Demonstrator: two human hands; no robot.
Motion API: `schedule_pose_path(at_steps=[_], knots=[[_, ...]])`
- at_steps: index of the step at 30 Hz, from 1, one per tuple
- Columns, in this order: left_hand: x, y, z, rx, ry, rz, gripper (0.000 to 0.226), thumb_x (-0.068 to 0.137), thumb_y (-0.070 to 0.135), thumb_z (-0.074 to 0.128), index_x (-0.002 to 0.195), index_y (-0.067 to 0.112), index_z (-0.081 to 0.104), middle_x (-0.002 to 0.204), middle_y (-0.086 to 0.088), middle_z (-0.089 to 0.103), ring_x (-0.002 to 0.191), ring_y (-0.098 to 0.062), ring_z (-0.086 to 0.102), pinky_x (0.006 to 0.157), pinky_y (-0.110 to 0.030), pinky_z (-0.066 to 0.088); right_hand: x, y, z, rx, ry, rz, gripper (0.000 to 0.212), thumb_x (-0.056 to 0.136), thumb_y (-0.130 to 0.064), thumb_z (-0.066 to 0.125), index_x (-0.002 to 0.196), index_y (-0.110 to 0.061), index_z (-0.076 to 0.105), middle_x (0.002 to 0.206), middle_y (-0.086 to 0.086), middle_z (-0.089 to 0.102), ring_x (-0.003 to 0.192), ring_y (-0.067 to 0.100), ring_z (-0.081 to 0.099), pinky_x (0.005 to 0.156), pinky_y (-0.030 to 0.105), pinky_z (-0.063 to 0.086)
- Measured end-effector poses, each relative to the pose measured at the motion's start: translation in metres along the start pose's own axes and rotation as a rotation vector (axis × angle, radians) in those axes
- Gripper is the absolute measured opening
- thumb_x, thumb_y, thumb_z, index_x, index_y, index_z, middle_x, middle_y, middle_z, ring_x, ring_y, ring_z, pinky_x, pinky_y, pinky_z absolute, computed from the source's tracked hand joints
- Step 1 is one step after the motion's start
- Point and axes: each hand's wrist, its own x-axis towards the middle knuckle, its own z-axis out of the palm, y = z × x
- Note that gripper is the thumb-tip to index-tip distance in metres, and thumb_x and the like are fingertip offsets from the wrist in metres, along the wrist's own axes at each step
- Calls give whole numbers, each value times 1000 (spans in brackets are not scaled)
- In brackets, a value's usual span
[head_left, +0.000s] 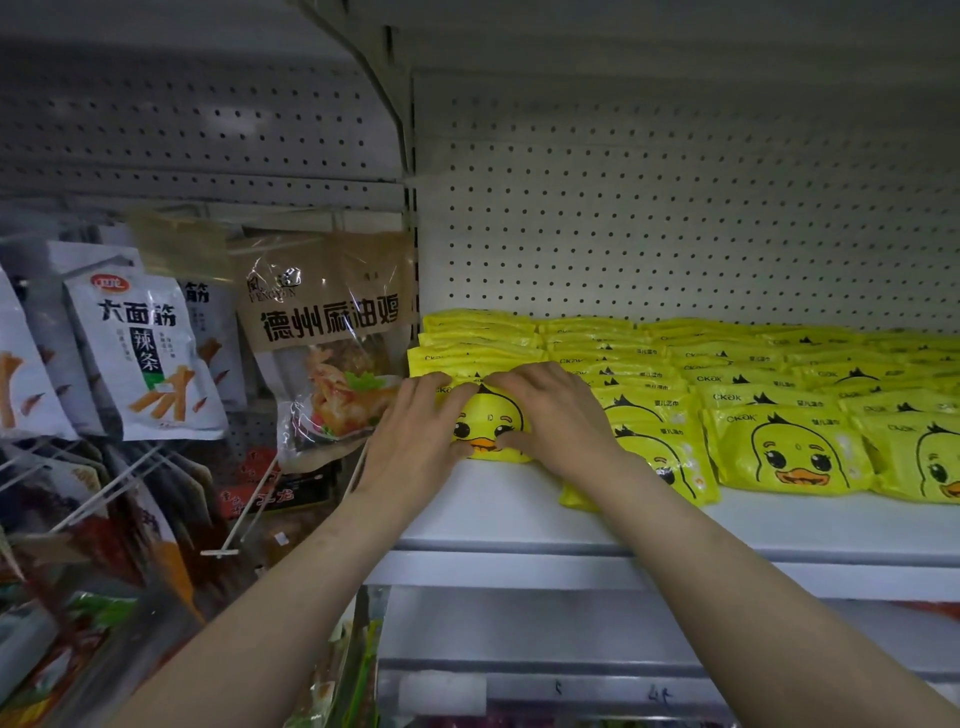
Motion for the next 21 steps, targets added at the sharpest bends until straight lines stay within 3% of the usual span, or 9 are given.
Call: schedule_pose_path(at_steps=[5,8,12,16,21], knots=[[1,11,-4,28,-9,-40,74,65,37,84,130,22,53,133,-11,48,118,-33,45,85,-44,49,-20,16,-21,215,35,79,69,79,-37,78,142,-30,50,146,2,49,136,23,39,109,36,34],[8,36,-10,-77,-2,0,72,69,41,81,133,24,54,140,-13,45,126,-35,40,96,-48,45,-43,42,-44,273,50,198,61,81,-37,77,137,-34,54,146,-2,48,138,18,36,109,35,35],[14,86,-8,-326,-189,141,68,77,50,71,138,34,47,146,-3,39,134,-24,31,108,-42,35,-78,71,-65,287,-12,223,51,79,-37,79,127,-36,61,138,-8,54,132,14,42,102,26,34],[17,117,4,-405,-289,232,68,76,52,72,138,36,47,147,0,39,136,-21,30,111,-36,30,-104,86,-69,268,-101,183,60,73,-40,83,129,-34,60,143,-6,52,135,13,40,101,20,28],[19,120,17,-389,-296,197,74,69,49,79,135,34,51,140,2,47,131,-20,39,107,-41,34,-122,104,-61,270,-163,160,66,73,-40,83,133,-39,54,151,-9,42,142,10,30,109,26,28]])
